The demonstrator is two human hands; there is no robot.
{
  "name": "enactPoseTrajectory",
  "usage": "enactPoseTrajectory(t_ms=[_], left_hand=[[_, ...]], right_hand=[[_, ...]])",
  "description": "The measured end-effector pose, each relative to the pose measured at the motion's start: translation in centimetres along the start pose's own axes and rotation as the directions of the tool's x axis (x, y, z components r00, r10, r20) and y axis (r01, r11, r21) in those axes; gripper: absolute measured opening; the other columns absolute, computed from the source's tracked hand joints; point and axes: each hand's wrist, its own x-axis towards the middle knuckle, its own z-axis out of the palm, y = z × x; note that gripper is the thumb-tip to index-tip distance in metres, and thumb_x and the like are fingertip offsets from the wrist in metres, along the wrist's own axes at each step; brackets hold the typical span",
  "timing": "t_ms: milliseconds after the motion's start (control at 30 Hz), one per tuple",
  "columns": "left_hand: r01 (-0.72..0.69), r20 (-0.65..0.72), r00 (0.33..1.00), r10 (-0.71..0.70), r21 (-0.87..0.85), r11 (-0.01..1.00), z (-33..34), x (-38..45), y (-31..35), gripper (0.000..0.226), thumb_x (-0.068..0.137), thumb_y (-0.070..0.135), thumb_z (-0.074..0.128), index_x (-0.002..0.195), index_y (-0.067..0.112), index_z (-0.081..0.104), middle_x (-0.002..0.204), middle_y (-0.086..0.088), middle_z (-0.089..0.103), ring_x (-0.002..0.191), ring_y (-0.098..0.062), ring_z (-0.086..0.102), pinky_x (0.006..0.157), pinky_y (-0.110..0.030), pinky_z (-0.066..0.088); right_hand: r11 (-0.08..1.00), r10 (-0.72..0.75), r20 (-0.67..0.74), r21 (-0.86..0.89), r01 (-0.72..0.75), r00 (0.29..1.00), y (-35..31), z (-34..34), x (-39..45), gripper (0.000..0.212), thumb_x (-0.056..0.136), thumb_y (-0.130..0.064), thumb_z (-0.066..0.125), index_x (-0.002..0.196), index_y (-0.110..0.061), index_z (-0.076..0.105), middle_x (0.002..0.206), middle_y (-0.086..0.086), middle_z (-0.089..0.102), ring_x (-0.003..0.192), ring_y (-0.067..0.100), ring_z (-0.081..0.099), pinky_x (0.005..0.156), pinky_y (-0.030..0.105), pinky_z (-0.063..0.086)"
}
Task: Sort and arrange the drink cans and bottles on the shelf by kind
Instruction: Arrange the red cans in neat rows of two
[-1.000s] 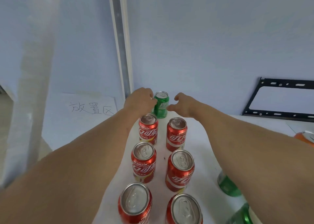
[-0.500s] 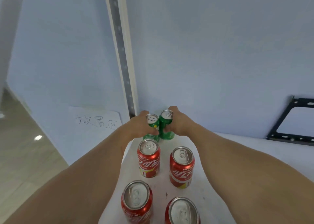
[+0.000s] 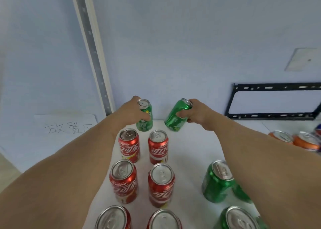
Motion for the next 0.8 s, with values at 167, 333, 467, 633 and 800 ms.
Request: enactPoseTrajectory(t_ms=[167,333,467,633,800], left_hand=[[-0.117,0.013,0.993,0.117,-0.022,0.993,1.6,-2.3,4.5,0.074,0.074,0.027,0.083,0.132,0.023,0.038,0.11,-0.004,0.058,0.097,-0.022,0.057,0.069,-0.032,0.051],[-0.179,0.058,0.982,0.182,-0.05,0.983,3.9,-4.1,9.1,0.07,0.074,0.022,0.082,0.13,0.023,0.04,0.112,-0.005,0.057,0.101,-0.024,0.057,0.072,-0.034,0.051],[-0.19,0.081,0.979,0.189,-0.001,0.982,6.7,-5.3,12.0,0.069,0.073,0.025,0.082,0.128,0.023,0.04,0.11,-0.004,0.057,0.099,-0.023,0.058,0.078,-0.035,0.054],[-0.155,0.082,0.985,0.154,0.003,0.988,10.4,-6.8,14.2,0.067,0.072,0.024,0.082,0.126,0.022,0.041,0.11,-0.004,0.057,0.097,-0.021,0.057,0.068,-0.03,0.049],[-0.082,0.058,0.995,0.083,-0.021,0.996,13.2,-7.9,14.7,0.064,0.072,0.022,0.083,0.122,0.021,0.043,0.108,-0.004,0.058,0.096,-0.021,0.057,0.067,-0.028,0.05]], right_hand=[[1.0,0.022,-0.098,-0.005,-0.023,0.995,0.6,-3.8,-4.9,0.072,0.064,-0.031,0.085,0.125,-0.016,0.05,0.116,0.006,0.063,0.105,0.024,0.064,0.09,0.041,0.056],[0.997,0.022,-0.167,-0.07,-0.034,0.986,1.8,-7.5,-8.0,0.083,0.053,-0.041,0.085,0.125,-0.019,0.05,0.112,0.005,0.063,0.1,0.023,0.065,0.088,0.044,0.057],[0.989,0.011,-0.18,-0.141,-0.037,0.984,3.5,-10.4,-9.3,0.082,0.05,-0.045,0.084,0.12,-0.017,0.052,0.106,0.006,0.065,0.1,0.026,0.065,0.086,0.046,0.057],[0.976,0.016,-0.142,-0.214,-0.046,0.99,5.7,-12.6,-10.6,0.068,0.073,-0.027,0.083,0.126,-0.015,0.042,0.107,0.005,0.058,0.1,0.025,0.06,0.088,0.043,0.054],[0.938,0.025,-0.047,-0.345,-0.04,0.999,7.5,-12.7,-10.9,0.086,0.076,-0.027,0.081,0.14,-0.005,0.028,0.117,0.012,0.055,0.102,0.027,0.056,0.072,0.033,0.046]])
